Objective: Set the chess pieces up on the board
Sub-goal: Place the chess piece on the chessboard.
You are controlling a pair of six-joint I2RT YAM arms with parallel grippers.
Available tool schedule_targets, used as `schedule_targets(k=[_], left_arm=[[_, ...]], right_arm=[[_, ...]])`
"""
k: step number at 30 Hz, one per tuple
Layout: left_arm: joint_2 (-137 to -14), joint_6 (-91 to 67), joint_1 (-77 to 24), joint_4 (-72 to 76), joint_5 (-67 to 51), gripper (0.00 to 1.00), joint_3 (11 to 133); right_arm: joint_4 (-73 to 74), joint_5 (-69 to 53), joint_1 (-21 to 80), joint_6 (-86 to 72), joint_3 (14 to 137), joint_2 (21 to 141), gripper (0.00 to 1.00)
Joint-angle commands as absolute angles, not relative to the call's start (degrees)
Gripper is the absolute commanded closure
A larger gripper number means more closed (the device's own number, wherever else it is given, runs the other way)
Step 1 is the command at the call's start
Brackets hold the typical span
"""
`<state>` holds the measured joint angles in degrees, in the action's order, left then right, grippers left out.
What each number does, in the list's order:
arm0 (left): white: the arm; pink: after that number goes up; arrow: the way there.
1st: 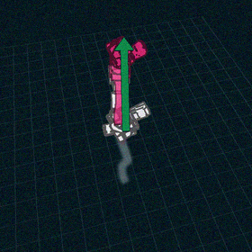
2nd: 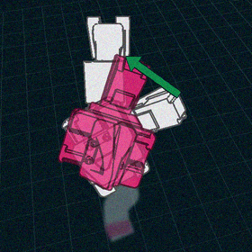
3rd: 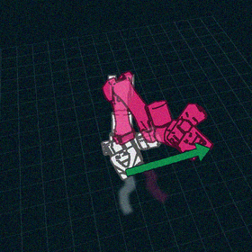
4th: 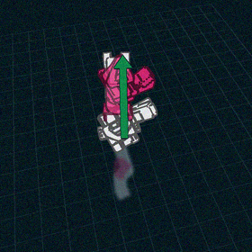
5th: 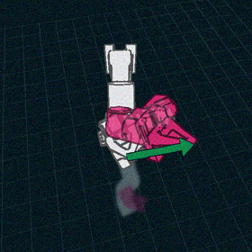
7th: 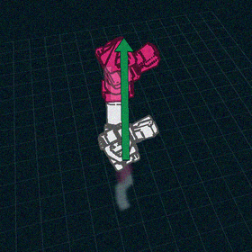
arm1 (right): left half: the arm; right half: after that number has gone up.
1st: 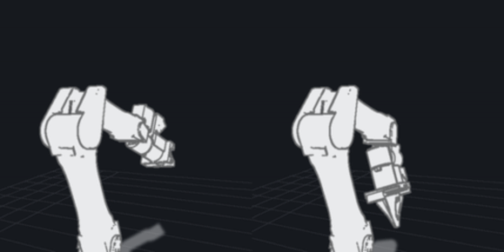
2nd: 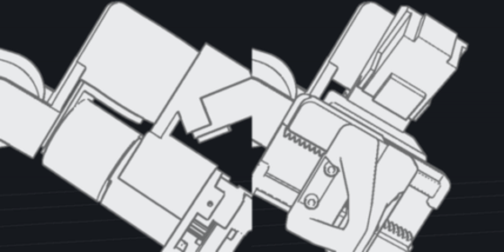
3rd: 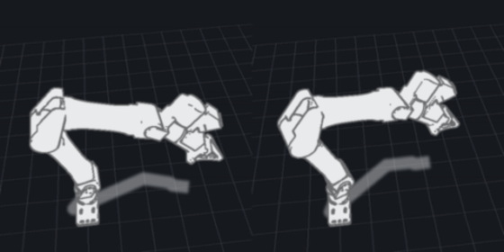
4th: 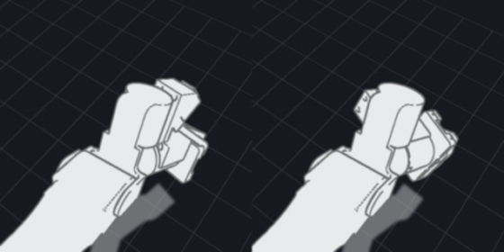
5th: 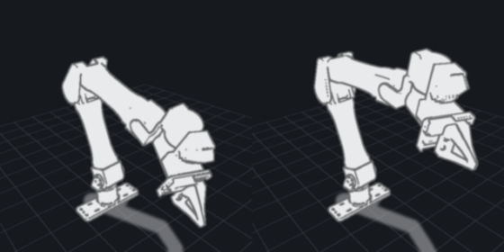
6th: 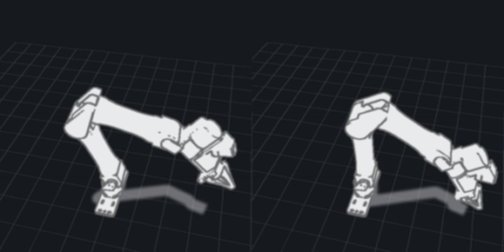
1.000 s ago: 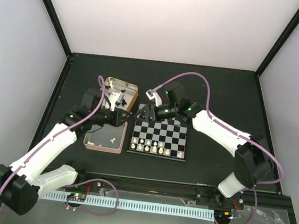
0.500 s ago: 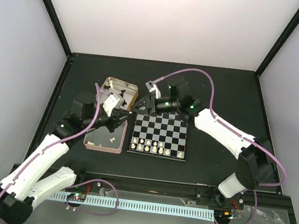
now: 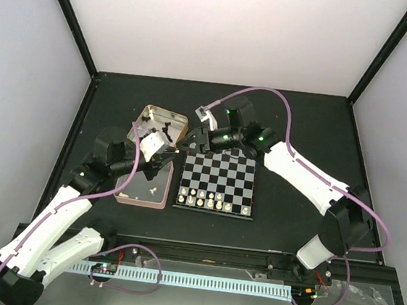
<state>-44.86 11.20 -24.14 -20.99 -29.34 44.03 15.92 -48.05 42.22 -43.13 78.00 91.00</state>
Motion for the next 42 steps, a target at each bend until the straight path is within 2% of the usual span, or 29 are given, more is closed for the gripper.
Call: schedule_targets(k=[1,9,19,22,24,26,31,36,39,42], left_arm=[[-44.51,15.14,-24.52,-19.04,-29.98,0.90,44.75],[-44.74,16.22,-24.52,-18.66,-29.65,0.90,45.09],[-44.98,16.43,-24.52,-17.87,-29.12,0.90,45.21],[-44.98,16.39,-24.52,-17.76,-29.15,0.88,45.17],[-45.00,16.22,-24.52,-17.66,-28.95,0.80,45.08],[-44.87,15.14,-24.52,-17.85,-27.84,0.62,45.09],[-44.15,11.10,-24.52,-18.90,-24.32,0.29,44.79],[-42.52,3.59,-24.52,-18.58,-19.11,0.12,43.60],[-40.97,-3.70,-24.45,-18.32,-9.16,0.03,42.60],[-40.09,-9.54,-24.30,-18.74,-2.19,0.01,41.47]], right_arm=[[23.49,-48.41,43.69,-37.07,82.28,93.09,0.59],[25.31,-49.32,44.05,-36.93,83.85,95.11,0.77],[25.91,-52.49,44.55,-38.03,84.19,96.48,0.89],[26.58,-51.77,44.55,-38.06,84.35,96.83,0.97],[26.45,-50.51,44.55,-38.33,84.37,96.86,0.99],[26.16,-47.50,44.54,-38.58,84.38,96.50,0.99],[29.50,-35.03,43.64,-36.87,84.14,94.68,0.99],[37.95,-19.15,42.69,-30.90,81.92,93.07,0.99],[41.87,-10.81,42.77,-28.18,78.94,92.87,0.99],[45.08,-6.07,42.88,-26.82,75.88,93.05,0.99]])
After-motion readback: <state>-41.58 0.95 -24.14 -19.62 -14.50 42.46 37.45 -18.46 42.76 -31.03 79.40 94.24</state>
